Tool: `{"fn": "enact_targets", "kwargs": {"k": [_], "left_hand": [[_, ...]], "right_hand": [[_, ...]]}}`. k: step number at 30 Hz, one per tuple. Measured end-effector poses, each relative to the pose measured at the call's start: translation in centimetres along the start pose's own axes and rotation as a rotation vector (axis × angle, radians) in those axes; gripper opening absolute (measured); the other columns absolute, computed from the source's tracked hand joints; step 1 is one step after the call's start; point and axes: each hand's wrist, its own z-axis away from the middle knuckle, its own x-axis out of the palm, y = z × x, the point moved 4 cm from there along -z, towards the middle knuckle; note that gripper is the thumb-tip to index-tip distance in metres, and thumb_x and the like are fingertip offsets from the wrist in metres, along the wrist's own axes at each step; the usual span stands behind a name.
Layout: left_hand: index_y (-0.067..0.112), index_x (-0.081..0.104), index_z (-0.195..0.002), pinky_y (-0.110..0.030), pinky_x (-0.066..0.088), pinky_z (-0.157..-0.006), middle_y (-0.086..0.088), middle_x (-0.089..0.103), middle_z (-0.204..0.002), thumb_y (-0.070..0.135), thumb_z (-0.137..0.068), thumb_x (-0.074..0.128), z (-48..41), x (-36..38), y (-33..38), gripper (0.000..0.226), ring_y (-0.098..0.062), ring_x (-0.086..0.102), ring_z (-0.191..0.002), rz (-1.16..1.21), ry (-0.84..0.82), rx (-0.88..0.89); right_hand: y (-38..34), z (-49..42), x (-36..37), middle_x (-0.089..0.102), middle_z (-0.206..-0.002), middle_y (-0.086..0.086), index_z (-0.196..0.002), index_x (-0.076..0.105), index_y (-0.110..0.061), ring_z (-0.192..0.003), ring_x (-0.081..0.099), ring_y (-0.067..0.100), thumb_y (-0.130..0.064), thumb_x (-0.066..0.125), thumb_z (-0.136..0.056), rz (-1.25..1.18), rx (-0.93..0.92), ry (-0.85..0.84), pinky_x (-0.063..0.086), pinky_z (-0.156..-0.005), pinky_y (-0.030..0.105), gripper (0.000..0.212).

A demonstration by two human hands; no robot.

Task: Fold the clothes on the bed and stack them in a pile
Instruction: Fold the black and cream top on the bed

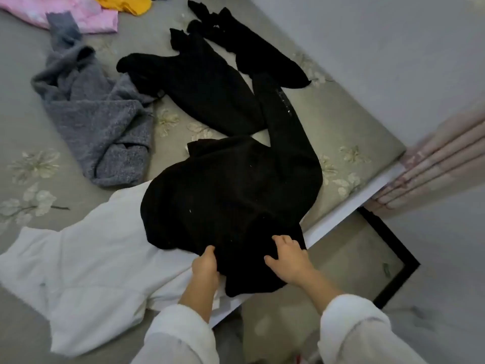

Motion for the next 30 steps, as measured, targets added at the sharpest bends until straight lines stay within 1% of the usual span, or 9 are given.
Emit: {"fn": "enact_targets", "kwargs": {"k": [3,9,11,14,16,19,22,28,30], "left_hand": [[-0.001,0.053,-0.124,-0.042,0.048,-0.094,-0.017,0.061,-0.116,0.023,-0.089,0.061,-0.4,1.3,2.3,0.043,-0.032,0.057,-0.104,-0.053,0.035,0.053],[0.009,0.072,-0.085,-0.02,0.046,-0.06,0.002,0.073,-0.077,0.031,-0.078,0.072,2.3,4.2,9.1,0.023,-0.009,0.068,-0.074,-0.315,-0.128,0.328],[0.011,0.076,-0.082,-0.017,0.048,-0.059,0.003,0.074,-0.079,0.034,-0.079,0.07,3.7,5.8,10.7,0.024,-0.005,0.069,-0.071,-0.311,-0.216,0.374],[0.022,0.078,-0.084,-0.01,0.049,-0.056,0.003,0.075,-0.089,0.041,-0.084,0.061,5.8,9.0,12.6,0.026,0.0,0.068,-0.076,-0.375,-0.338,0.445],[0.03,0.077,-0.09,-0.016,0.048,-0.064,0.009,0.074,-0.094,0.048,-0.086,0.053,7.1,10.7,13.4,0.031,0.003,0.067,-0.081,-0.405,-0.368,0.458],[0.037,0.076,-0.091,-0.018,0.043,-0.073,0.019,0.072,-0.093,0.05,-0.086,0.052,7.9,12.0,13.1,0.028,0.003,0.066,-0.085,-0.378,-0.264,0.481],[0.034,0.073,-0.095,-0.021,0.05,-0.075,0.015,0.07,-0.094,0.046,-0.087,0.056,8.6,14.2,10.5,0.022,-0.008,0.065,-0.094,-0.398,-0.175,0.501],[0.041,0.045,-0.132,-0.017,0.039,-0.089,0.028,0.047,-0.115,0.058,-0.074,0.07,10.3,21.5,5.8,0.066,0.004,0.048,-0.106,-0.617,-0.31,0.53],[0.029,0.059,-0.116,-0.028,0.05,-0.086,0.012,0.062,-0.107,0.037,-0.077,0.074,10.2,22.5,5.0,0.043,-0.007,0.059,-0.098,-0.741,-0.3,0.538]], "right_hand": [[0.3,-2.8,-1.9,0.036,-0.148,0.002,-0.148,0.029,-0.018,-0.132,0.037,0.022,-0.034,0.053,-0.093,-0.083,-0.102,0.075,0.036,-0.108,0.039,0.062],[-3.0,-6.9,-3.8,0.025,-0.151,-0.006,-0.149,0.024,-0.025,-0.137,0.025,0.018,-0.051,0.071,-0.075,-0.138,-0.314,-0.088,0.029,-0.112,0.041,0.092],[-3.6,-7.9,-4.1,0.03,-0.148,-0.003,-0.146,0.033,-0.024,-0.135,0.028,0.02,-0.054,0.072,-0.073,-0.238,-0.263,-0.175,0.029,-0.111,0.044,0.088],[-3.7,-9.6,-6.1,0.064,-0.117,0.007,-0.121,0.064,-0.018,-0.11,0.059,0.026,-0.029,0.065,-0.089,-0.734,-0.186,-0.268,0.048,-0.095,0.037,0.034],[-2.6,-10.8,-8.3,0.069,-0.107,0.005,-0.113,0.066,-0.024,-0.102,0.064,0.025,-0.022,0.054,-0.095,-0.971,-0.018,-0.346,0.051,-0.092,0.039,0.022],[0.1,-13.2,-12.4,0.064,-0.115,0.005,-0.106,0.063,-0.028,-0.106,0.059,0.025,-0.02,0.047,-0.097,-1.287,0.158,-0.378,0.05,-0.09,0.045,0.02],[3.4,-15.2,-16.7,0.061,-0.124,0.008,-0.125,0.056,-0.019,-0.109,0.057,0.027,-0.025,0.05,-0.096,-1.492,0.245,-0.298,0.05,-0.076,0.04,0.03],[8.2,-17.3,-21.6,0.056,-0.129,0.012,-0.134,0.049,-0.019,-0.115,0.053,0.033,-0.042,0.052,-0.093,-1.477,0.373,-0.206,0.049,-0.09,0.049,0.047],[9.0,-18.0,-22.8,0.057,-0.128,0.011,-0.134,0.049,-0.021,-0.112,0.054,0.033,-0.044,0.052,-0.092,-1.487,0.375,-0.206,0.05,-0.085,0.048,0.047]]}}
